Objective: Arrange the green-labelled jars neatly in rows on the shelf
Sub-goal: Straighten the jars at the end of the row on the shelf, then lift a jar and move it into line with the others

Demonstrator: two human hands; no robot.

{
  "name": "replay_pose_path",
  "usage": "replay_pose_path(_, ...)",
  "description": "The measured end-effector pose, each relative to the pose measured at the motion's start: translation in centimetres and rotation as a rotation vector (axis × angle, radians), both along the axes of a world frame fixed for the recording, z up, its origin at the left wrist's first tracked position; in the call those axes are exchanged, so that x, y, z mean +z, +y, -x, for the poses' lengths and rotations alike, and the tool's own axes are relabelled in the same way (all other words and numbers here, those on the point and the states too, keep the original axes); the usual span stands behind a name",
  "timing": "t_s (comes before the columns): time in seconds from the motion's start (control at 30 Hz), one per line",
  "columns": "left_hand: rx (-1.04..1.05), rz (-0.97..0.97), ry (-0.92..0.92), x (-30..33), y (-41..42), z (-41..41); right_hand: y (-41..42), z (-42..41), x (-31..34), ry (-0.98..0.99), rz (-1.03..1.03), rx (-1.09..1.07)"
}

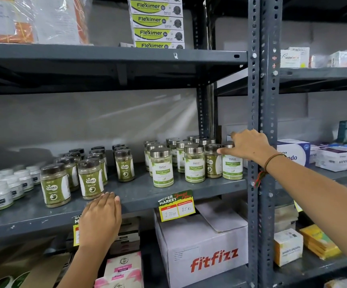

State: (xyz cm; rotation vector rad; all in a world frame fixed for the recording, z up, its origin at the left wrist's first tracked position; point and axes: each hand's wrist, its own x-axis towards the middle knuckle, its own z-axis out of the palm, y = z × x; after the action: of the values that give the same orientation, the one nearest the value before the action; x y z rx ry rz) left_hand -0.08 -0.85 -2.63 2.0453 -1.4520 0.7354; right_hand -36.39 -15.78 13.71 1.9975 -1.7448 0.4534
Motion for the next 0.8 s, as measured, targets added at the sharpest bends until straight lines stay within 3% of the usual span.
replay_pose_path(0.17, -0.009, 0.006, -0.009, 0.2, 0.2, 0.0, 0.7, -0.3, 0.2, 0.077, 0.34, 0.108)
replay_pose_path(0.23, -0.014, 0.008, -0.013, 0.2, 0.2, 0.0, 0.7, -0.9, 0.5, 0.051, 0.366, 0.204)
replay_pose_path(0.37, -0.028, -0.008, -0.056, 0.2, 0.4, -0.4, 0.1, -2.4, 1.3, 0.087, 0.157, 0.285)
replay_pose_path(0.6, -0.032, -0.046, -0.098, 0.5, 0.5, -0.7, -2.9, -4.2, 2.2, 0.145, -0.284, 0.175)
replay_pose_path(0.7, -0.034, -0.042, -0.103, 0.4, 0.4, -0.8, -4.0, -4.7, 2.4, 0.189, -0.365, 0.162)
replay_pose_path(0.8, -0.033, -0.041, -0.104, 0.4, 0.4, -0.9, -4.3, -4.7, 2.5, 0.104, -0.388, 0.188)
